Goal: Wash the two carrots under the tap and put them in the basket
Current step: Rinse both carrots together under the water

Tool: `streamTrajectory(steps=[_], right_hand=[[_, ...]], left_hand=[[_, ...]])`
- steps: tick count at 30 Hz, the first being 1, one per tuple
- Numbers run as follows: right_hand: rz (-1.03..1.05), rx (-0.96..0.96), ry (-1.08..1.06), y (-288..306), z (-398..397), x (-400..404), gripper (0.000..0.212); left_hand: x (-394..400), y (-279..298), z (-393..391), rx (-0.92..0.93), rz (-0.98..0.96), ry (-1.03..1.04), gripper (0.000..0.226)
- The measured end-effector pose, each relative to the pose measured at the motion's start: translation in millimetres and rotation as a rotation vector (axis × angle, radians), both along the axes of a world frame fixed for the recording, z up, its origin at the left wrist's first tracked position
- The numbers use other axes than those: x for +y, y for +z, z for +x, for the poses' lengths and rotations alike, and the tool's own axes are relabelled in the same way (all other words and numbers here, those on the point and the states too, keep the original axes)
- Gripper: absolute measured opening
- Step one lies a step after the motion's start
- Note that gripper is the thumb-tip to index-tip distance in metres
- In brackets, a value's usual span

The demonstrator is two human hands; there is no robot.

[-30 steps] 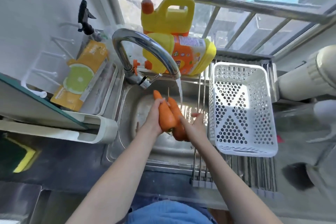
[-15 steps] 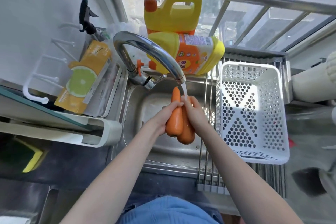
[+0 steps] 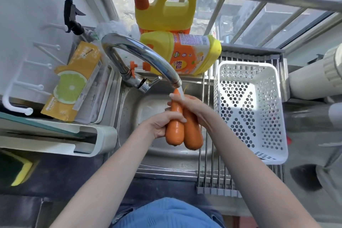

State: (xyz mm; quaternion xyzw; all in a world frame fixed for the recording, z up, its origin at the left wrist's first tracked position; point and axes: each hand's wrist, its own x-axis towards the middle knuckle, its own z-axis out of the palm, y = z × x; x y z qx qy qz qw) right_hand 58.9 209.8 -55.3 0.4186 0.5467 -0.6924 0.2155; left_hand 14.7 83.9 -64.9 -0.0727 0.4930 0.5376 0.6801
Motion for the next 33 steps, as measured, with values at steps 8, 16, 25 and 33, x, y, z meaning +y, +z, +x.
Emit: streamTrajectory(steps=[8,16,25,33], right_hand=[[0.024,0.103,0.04,8,-9,7,0.04],[-0.259,0.222,0.031,24,-14,9,0.044],[-0.239,0.068,-0.421,0,-34,12,0.021],[-0.238,0.017,-0.594,-3,-26,10,0.024]], left_hand=[[-15,-4,8,-0.151,0.051,0.192,0.084],[-29,0,19,-0.499,0.28,0.177,0.107],[-8,12,10,-0.468,0.005,0.271,0.068],[-12,22,13,-0.59,0.094,0.266,0.072]])
